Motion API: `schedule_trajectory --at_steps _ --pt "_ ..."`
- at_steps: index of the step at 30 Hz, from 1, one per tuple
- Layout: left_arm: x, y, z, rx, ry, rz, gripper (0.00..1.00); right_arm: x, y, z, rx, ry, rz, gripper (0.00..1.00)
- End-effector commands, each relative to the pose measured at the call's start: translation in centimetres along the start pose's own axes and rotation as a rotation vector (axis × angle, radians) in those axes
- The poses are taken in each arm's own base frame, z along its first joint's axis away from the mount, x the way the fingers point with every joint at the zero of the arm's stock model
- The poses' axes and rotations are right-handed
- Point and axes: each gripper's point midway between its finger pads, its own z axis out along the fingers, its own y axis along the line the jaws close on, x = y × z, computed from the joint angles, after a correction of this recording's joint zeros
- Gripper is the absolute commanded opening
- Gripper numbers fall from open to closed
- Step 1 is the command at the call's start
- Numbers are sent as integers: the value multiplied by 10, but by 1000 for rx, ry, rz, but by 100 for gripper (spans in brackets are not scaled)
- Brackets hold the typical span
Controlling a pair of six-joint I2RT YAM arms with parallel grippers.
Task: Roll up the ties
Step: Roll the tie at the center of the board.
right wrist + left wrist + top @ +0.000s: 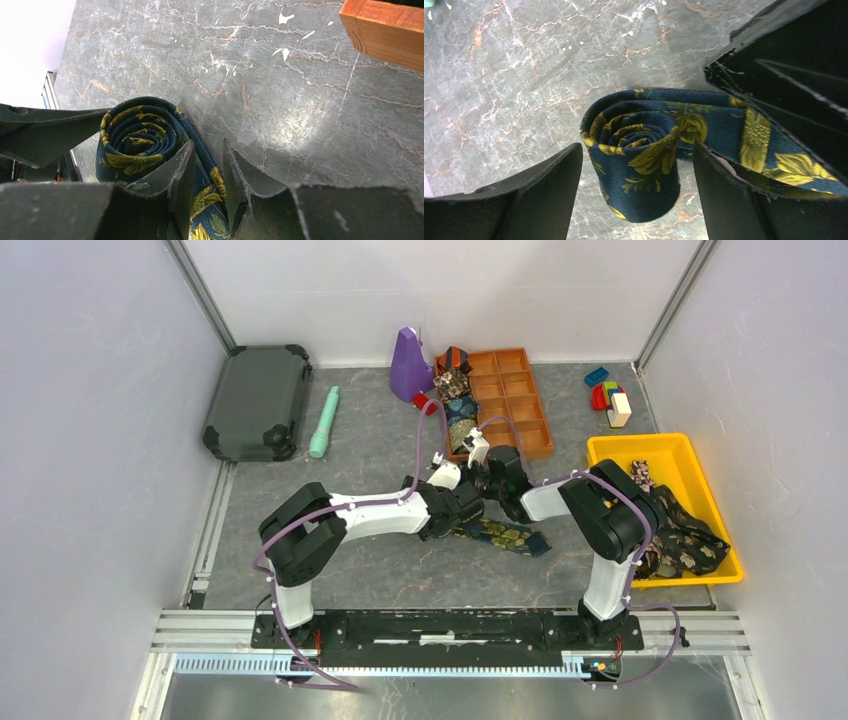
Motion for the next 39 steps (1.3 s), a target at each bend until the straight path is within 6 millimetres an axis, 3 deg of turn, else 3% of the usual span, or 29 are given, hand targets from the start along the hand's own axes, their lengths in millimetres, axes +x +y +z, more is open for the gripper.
schedule_trajectory --at_steps 1,5,12,16,21,25,28,33,39 --pt "-32 -8 -23 94 -59 -32 89 -24 12 0 -37 -61 -41 33" --pt "-36 -12 -28 130 -62 -41 100 -23 10 1 -33 -59 -38 33" --pt "-48 -9 -45 191 -85 -79 100 -32 12 -1 -26 -74 -57 33" --pt "-51 6 -65 223 -99 -113 97 -41 17 1 -36 -86 -69 38" --pt "-34 27 -84 283 -85 -164 79 -52 20 0 -15 -81 -83 39" --pt "-8 33 -93 361 -60 -224 53 -58 25 1 1 -54 -92 39" --pt "16 35 -86 365 -23 -257 37 -58 27 7 18 -12 -111 39" --pt "46 28 -68 369 14 -319 19 -55 29 31 47 130 -155 39" --pt "51 8 -53 423 27 -407 10 -50 18 50 77 230 -173 37"
